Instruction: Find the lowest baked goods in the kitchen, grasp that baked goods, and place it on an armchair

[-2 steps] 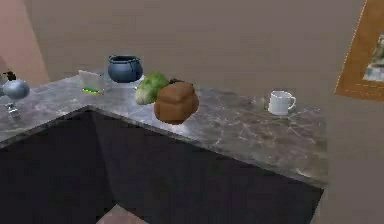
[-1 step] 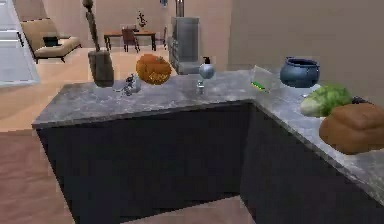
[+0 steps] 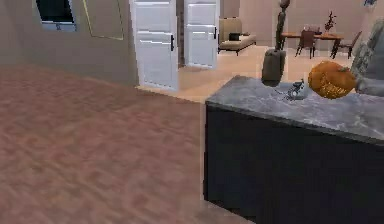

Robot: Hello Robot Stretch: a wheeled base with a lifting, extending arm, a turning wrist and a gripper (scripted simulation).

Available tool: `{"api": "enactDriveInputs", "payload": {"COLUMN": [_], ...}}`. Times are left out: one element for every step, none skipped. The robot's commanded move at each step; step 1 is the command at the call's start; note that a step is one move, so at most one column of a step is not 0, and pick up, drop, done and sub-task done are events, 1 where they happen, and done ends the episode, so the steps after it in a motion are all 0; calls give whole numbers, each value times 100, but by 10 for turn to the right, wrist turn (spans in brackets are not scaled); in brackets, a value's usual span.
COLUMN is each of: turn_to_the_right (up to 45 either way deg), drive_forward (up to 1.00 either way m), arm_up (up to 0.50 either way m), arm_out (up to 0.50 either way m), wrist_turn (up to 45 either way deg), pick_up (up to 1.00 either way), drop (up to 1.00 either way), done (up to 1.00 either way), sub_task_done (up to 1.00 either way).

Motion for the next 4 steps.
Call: {"api": "enactDriveInputs", "payload": {"turn_to_the_right": [-360, 0, 0, 0], "drive_forward": [0, 100, 100, 100], "arm_up": [0, 0, 0, 0], "arm_out": [0, 0, 0, 0], "wrist_turn": [0, 0, 0, 0], "pick_up": [0, 0, 0, 0], "drop": [0, 0, 0, 0], "done": [0, 0, 0, 0], "sub_task_done": [0, 0, 0, 0]}}
